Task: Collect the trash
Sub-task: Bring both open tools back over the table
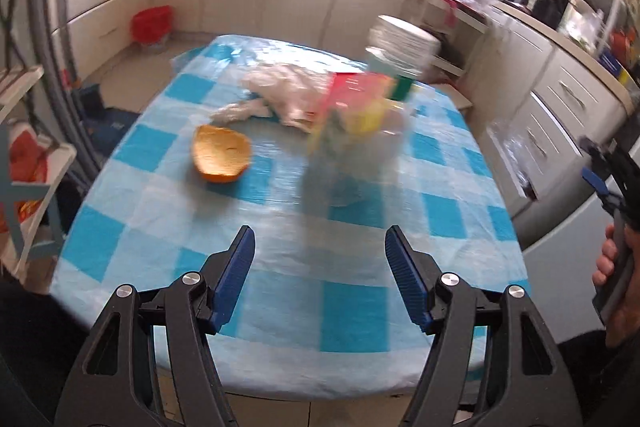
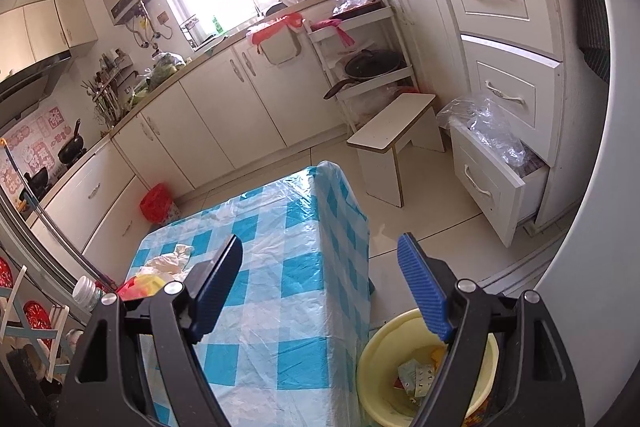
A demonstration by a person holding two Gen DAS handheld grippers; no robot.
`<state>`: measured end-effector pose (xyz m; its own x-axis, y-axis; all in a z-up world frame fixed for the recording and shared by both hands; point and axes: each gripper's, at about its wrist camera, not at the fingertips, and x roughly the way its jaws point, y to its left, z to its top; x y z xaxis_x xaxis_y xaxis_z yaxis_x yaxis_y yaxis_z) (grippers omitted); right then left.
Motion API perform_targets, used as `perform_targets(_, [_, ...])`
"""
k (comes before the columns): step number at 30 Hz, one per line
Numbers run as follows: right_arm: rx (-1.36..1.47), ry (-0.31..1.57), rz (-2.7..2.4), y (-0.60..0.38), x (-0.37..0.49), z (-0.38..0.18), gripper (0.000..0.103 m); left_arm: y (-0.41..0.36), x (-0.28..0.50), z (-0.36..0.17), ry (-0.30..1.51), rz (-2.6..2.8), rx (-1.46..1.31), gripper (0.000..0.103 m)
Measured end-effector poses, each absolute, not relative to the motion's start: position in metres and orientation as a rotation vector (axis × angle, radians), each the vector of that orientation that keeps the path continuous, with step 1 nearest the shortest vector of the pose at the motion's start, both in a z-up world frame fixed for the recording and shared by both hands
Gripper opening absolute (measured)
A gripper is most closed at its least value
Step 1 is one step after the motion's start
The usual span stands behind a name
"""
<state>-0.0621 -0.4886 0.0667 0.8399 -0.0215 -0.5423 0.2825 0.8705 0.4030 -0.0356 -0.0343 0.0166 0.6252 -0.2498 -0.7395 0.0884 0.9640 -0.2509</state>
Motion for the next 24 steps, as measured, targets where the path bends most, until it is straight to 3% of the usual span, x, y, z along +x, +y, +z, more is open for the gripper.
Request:
perform_targets(5, [0.449, 0.591, -0.146, -0.47, -0.052, 0.062, 0.079, 0.011, -0.002, 0.007, 0.892, -0.07, -0.275, 0.064])
perform_targets(20, [0.424, 0.65, -0.108, -0.448, -0.038, 0.056, 0.08, 0.0, 0.047, -0.019, 0.904, -0.024, -0.198, 0.064])
perform_targets(24, [0.382, 0.649, -0.046, -0.422, -0.03, 0.063, 0.084, -0.001, 0.047, -0.019, 0.901, -0.027, -0.193, 0.064])
